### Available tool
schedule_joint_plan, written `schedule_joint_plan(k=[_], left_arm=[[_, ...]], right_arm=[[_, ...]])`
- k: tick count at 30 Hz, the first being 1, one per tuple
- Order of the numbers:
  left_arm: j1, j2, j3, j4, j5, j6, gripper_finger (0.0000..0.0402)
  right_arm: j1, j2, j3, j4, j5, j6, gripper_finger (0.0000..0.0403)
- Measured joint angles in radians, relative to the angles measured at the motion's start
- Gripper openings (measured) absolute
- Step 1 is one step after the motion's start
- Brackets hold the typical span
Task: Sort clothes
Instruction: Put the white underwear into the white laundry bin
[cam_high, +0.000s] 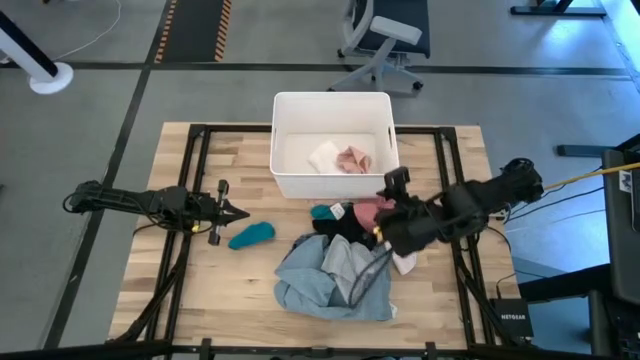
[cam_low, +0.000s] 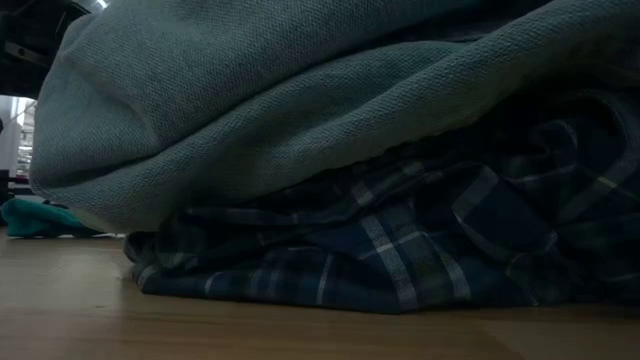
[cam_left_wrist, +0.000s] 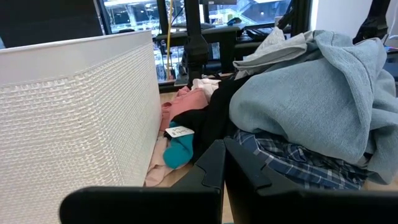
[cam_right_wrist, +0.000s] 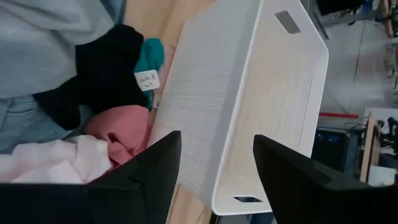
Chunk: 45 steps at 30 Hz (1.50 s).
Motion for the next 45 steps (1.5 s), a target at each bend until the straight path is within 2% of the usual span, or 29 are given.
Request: schedule_joint_plan(k=[10,23,38,45], left_arm=[[0.000,0.000,0.000,0.000,0.000,0.000,0.0001],[0.000,0.000,0.000,0.000,0.000,0.000,0.0001],[0.000,0.000,0.000,0.000,0.000,0.000,0.0001],[0.000,0.000,0.000,0.000,0.000,0.000,0.0001]], right_arm=[[0.086,0.000,-0.059,-0.002,0.013,0.087,0.0221],[0.091,0.000,-0.192,-0.001,-0.145,0.210,0.0221],[0.193,0.001,-0.371,-0.002,-0.173,0.334,0.0221],[0.208,0.001,-0.403,-0.001,-0.181,0.353,0.0221]])
